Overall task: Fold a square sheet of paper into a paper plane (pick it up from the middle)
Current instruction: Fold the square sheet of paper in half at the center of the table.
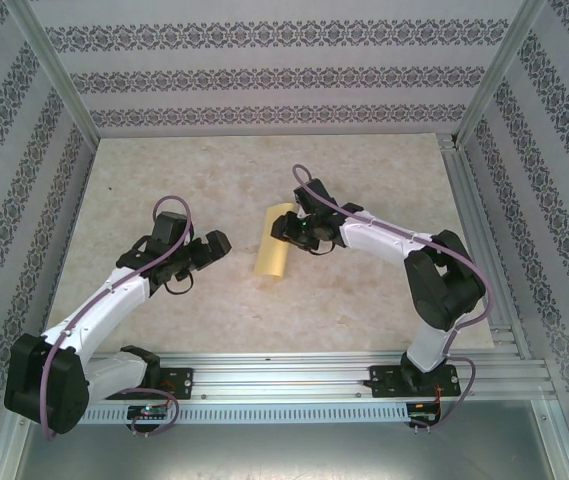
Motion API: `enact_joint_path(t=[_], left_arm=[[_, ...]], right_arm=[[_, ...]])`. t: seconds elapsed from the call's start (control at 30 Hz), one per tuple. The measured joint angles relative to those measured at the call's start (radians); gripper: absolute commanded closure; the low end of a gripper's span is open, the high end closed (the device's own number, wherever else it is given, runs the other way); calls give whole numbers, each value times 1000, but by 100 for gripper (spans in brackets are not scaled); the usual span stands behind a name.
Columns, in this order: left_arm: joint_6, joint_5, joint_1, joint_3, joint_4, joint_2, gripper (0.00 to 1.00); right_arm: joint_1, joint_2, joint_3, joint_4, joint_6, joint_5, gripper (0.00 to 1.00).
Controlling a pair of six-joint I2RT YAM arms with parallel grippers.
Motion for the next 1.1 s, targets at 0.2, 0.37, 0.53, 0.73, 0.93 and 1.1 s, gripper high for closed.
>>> enact_joint_path(t=[0.2,0.37,0.53,0.73,0.93,1.1], left_arm=[[-16,72,-1,21,45,43,0],[-23,106,-23,43,76,90,0],[-27,121,-77,90,98,160,0],[-27,124,-146,156,117,243,1],[-27,129,-203,224,136,327,7],[-26,143,-241,276,158,401,17]], right_arm=[[-92,3,-59,29,-54,-84,46],[-165,3,-107,11,-121,-113,39],[-223,0,-141,-18,-184,-111,32],[-251,-20,-191,-48,-222,-104,32],[-257,-60,-194,-107,-252,-22,30],[-257,-87,-204,-103,-238,28,28]])
